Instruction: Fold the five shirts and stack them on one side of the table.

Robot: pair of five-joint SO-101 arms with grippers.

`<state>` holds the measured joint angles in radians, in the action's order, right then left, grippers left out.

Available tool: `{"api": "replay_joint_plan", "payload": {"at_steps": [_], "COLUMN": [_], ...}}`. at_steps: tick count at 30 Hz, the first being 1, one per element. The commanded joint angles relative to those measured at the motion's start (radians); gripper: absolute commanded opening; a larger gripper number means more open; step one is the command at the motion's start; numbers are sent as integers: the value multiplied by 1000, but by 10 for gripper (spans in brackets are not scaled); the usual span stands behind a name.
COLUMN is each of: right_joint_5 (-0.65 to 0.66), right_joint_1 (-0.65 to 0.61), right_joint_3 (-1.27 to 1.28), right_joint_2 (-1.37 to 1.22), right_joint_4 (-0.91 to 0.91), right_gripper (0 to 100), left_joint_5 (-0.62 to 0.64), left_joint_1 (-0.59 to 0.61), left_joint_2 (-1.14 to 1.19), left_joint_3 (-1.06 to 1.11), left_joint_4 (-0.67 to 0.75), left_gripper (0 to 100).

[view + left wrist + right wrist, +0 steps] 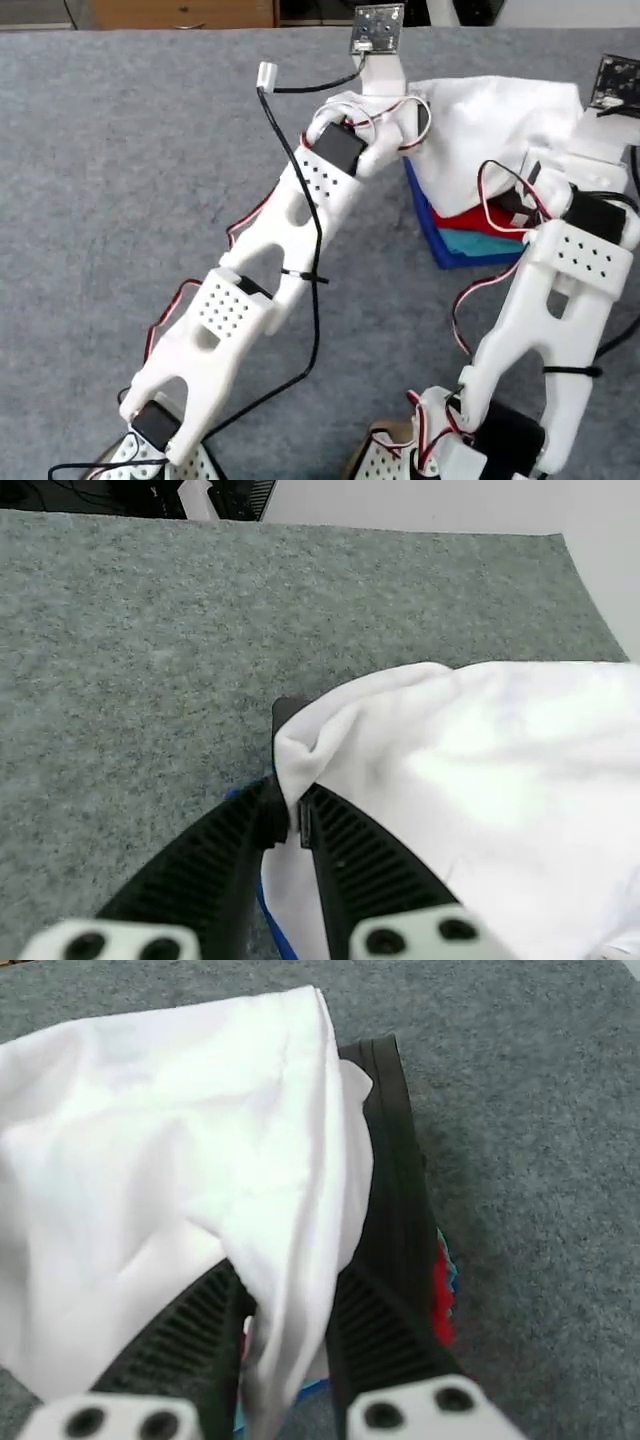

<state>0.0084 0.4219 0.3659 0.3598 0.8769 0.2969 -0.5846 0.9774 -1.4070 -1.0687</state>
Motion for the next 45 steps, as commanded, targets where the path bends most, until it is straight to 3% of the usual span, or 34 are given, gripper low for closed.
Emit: {"api": "replay_joint_plan", "payload": {"at_steps": [1,5,10,15,20,24,28,30,36,40,43,45], "right_joint_5": [9,9,9,12,101,103,110,110,109,110,153,150], "right_joint_1": [24,33,36,41,41,45,48,51,51,47,44,44], "right_joint_3": [-7,-5,-4,16,42,42,45,42,38,30,-1,4], "right_joint_2": [4,4,2,1,1,2,2,2,8,10,10,10], "right_joint_4": [-29,-87,-124,-124,-124,-126,-170,-183,-183,-183,-172,-172], "right_gripper": [2,2,2,2,14,192,393,436,373,170,0,29], "left_joint_5": [3,3,5,64,63,46,44,49,44,48,43,-2], "left_joint_1": [-35,-64,-80,-68,-64,-80,-80,-63,21,94,160,196], "left_joint_2": [-13,-13,-5,-7,-7,-10,-10,-10,-71,-127,-159,-177], "left_joint_3": [-52,-52,-14,25,25,15,15,15,-28,-26,-26,-28], "left_joint_4": [21,31,143,180,176,87,63,63,8,-18,-71,-147], "left_gripper": [19,19,19,19,23,132,139,139,139,125,34,22]}}
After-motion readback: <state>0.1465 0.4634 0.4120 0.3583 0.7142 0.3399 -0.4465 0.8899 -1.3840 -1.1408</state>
